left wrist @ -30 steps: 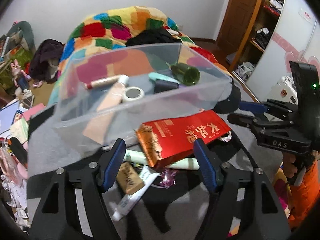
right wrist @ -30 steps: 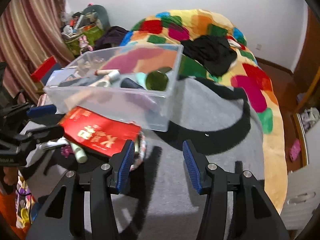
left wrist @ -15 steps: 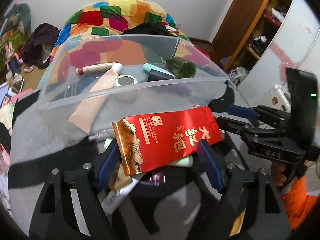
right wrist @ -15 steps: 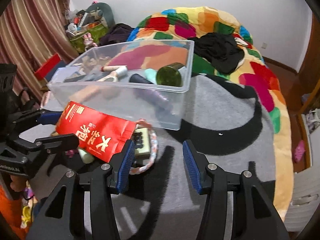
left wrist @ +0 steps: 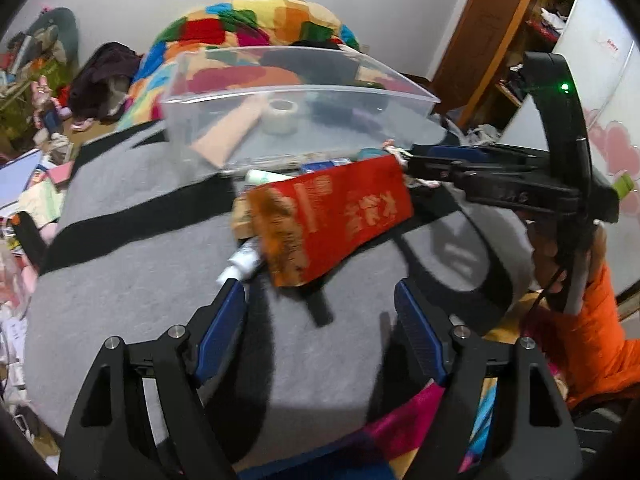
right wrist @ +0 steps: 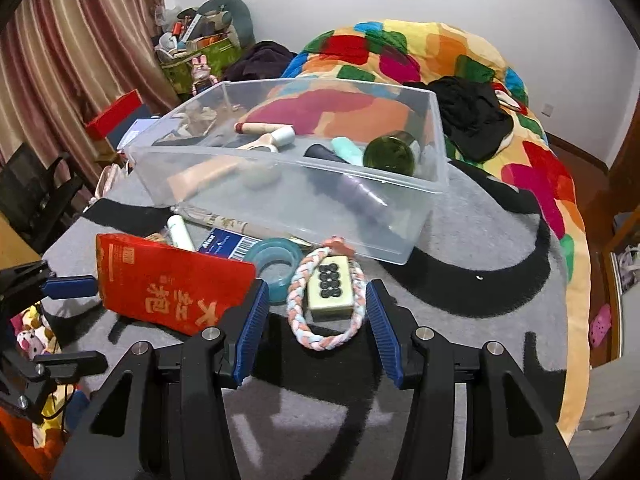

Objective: Organize objects
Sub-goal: 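Grasp the rope toy with dice block with the right tool while the left tool holds the red packet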

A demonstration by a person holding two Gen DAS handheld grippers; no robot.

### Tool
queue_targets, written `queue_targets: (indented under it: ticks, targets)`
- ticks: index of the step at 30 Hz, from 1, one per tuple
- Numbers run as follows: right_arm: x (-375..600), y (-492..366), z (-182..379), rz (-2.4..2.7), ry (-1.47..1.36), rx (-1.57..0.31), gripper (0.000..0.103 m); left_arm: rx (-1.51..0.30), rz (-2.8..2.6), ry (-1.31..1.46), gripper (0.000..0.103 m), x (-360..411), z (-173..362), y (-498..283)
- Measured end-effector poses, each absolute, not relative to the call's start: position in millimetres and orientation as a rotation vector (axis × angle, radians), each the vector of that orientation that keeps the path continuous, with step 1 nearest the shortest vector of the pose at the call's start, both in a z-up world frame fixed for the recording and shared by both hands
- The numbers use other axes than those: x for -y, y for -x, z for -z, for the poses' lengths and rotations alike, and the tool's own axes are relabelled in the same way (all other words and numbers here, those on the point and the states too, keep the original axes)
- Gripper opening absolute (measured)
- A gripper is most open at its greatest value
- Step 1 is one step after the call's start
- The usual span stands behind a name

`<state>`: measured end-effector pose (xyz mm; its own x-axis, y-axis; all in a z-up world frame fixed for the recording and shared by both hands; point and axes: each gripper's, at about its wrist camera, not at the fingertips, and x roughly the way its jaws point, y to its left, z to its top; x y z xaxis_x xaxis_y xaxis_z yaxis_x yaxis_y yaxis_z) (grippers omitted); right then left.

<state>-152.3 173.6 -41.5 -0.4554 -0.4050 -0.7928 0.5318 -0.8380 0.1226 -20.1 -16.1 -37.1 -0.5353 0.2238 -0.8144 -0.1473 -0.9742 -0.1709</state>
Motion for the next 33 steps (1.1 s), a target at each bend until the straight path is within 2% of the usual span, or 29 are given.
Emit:
queue_targets:
  ticks: [7,12,15,20,23,25,28,33]
  targets:
    - [-190,158,44,2.295,-1.223,-0.16,0.049,-0.02,-2.67,1.289,0.077,14,19,34]
    - [-187,157,50,2.295,-1.231,-0.185,0.049,-0.134,-2.668,1.177,0.083,-6,7,50]
    - [-184,158,52,2.29,-1.228,-0.192,0.048,-0.224,-2.635,1.172,0.083,-19,12,62]
    - [-189,163,58,2.286,-1.268,-0.173,0.046,-0.264,-2.597,1.254,0.083,-19,31,69]
    - [-192,161,63,2.28,-1.273,-0.187,0.04,-0.24,-2.576,1.256,0.083,-13,34,62]
    - [-192,157,62,2.283,-1.261,-0.211,0.029,-0.219,-2.558,1.255,0.083,-11,35,56]
    - [-191,152,61,2.28,-1.248,-0.233,0.018,-0.222,-2.545,1.256,0.083,-13,38,51]
    - [-197,147,59,2.331,-1.245,-0.251,0.006,-0.278,-2.541,1.281,0.083,-20,48,48]
